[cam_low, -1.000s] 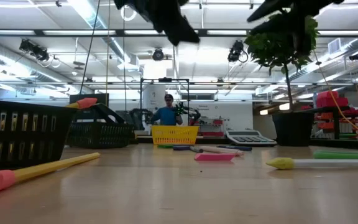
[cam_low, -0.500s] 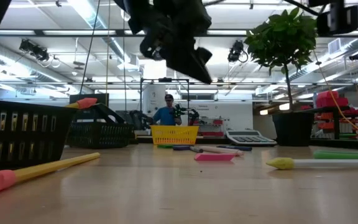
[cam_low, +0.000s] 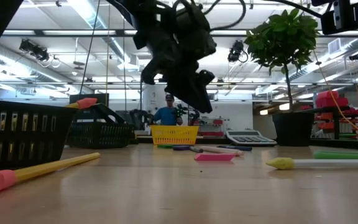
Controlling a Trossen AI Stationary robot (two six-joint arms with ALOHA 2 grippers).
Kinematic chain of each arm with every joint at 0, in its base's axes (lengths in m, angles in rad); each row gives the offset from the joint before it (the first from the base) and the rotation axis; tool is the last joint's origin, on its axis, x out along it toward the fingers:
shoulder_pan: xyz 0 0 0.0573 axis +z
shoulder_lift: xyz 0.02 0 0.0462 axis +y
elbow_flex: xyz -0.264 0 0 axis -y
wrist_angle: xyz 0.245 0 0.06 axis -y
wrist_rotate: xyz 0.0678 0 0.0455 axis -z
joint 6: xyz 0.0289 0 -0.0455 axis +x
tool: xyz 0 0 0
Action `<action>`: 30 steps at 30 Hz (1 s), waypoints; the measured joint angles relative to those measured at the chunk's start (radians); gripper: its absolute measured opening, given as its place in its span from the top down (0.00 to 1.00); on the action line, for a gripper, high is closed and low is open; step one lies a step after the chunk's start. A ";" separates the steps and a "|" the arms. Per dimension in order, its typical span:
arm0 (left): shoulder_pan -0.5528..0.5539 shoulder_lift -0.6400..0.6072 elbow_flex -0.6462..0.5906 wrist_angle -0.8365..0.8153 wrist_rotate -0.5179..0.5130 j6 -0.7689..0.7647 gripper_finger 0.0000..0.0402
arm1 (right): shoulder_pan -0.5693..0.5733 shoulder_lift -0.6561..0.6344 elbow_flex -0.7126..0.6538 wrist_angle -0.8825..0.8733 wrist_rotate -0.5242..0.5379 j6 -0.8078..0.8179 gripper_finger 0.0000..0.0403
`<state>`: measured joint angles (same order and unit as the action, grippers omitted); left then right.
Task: Sort crayons/erasers/pens/pencils in bins
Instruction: Put the light pink pen into the top yellow basket
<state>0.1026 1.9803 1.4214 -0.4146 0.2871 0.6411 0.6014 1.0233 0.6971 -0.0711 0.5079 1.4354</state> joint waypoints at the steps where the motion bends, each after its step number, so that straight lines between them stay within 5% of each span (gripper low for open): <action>1: 0.000 0.003 -0.001 -0.007 -0.006 0.000 0.72 | -0.001 0.000 0.000 0.000 0.000 -0.001 0.75; 18: 0.000 0.247 0.312 -0.243 -0.028 -0.040 0.79 | -0.003 0.000 -0.002 0.041 -0.023 0.006 0.75; 30: -0.022 0.256 0.316 -0.288 -0.060 0.105 0.80 | -0.001 0.000 -0.001 0.044 -0.057 -0.030 0.75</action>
<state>0.0801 2.2360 1.7370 -0.7027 0.2267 0.7456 0.6006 1.0233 0.6960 -0.0273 0.4512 1.4059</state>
